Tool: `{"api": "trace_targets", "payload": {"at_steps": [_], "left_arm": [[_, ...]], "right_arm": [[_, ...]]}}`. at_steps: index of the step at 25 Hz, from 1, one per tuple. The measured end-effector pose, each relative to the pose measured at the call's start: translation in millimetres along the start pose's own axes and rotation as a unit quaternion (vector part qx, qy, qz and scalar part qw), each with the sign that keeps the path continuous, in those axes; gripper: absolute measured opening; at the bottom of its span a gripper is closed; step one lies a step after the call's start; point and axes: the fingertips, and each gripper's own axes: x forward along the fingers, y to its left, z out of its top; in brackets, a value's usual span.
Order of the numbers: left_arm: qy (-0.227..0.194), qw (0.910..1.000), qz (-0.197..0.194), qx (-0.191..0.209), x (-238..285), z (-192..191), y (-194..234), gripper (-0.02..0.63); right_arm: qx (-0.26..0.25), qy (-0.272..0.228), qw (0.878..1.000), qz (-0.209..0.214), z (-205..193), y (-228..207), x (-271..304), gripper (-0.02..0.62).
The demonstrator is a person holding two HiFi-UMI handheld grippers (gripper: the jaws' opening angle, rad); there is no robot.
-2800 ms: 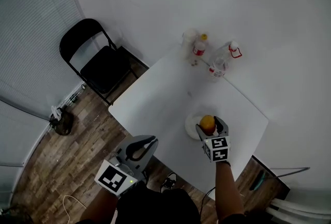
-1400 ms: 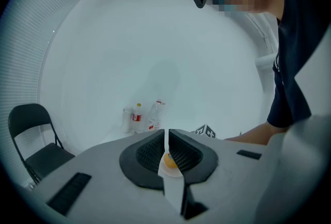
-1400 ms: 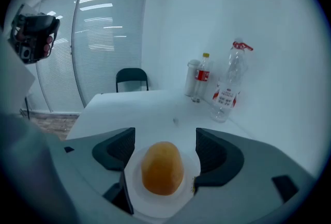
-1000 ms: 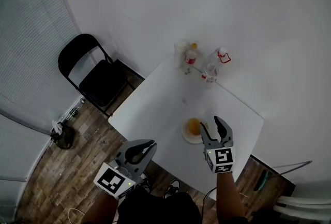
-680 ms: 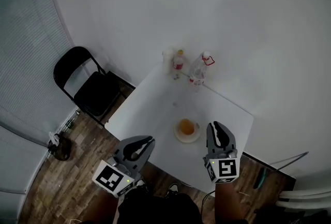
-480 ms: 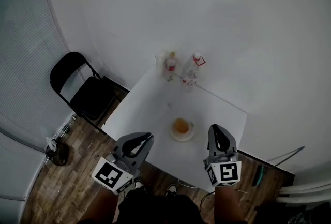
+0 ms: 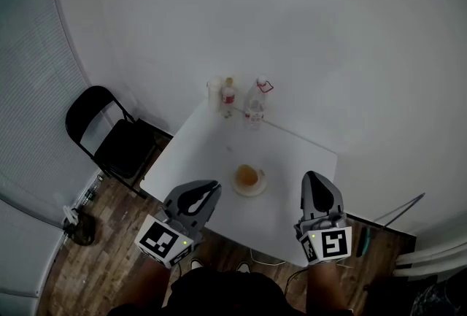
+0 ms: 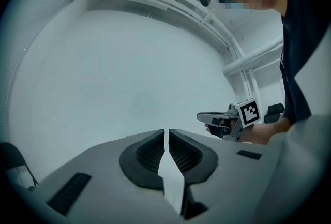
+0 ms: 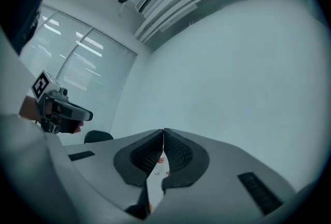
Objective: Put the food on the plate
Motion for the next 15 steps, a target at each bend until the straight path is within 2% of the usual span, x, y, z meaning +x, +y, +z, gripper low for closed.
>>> {"api": "trace_targets", "payload": {"at_steps": [2,7,11,15], "left_arm": [[0.000,1.0000,-0.001,0.001,-1,1,-2,0.043],[0.009,0.9999,0.011,-0.005,-6,-3,5,0.043],[0.006,0.9999,0.012,-0.006,-9,-2,7,0.043],[0.007,0.9999,0.011,-0.005,-9,-2,10,0.043]], "right_arm": [[0.000,0.002,1.000,0.000,0,1,-3,0.023],[-0.046,0.023,0.999,0.016,-4,19,1,0.023],[-0.038,0.009,0.999,0.023,-1,26,5,0.023],[-0.043,0.045,0.998,0.024,-12,26,6,0.023]]}}
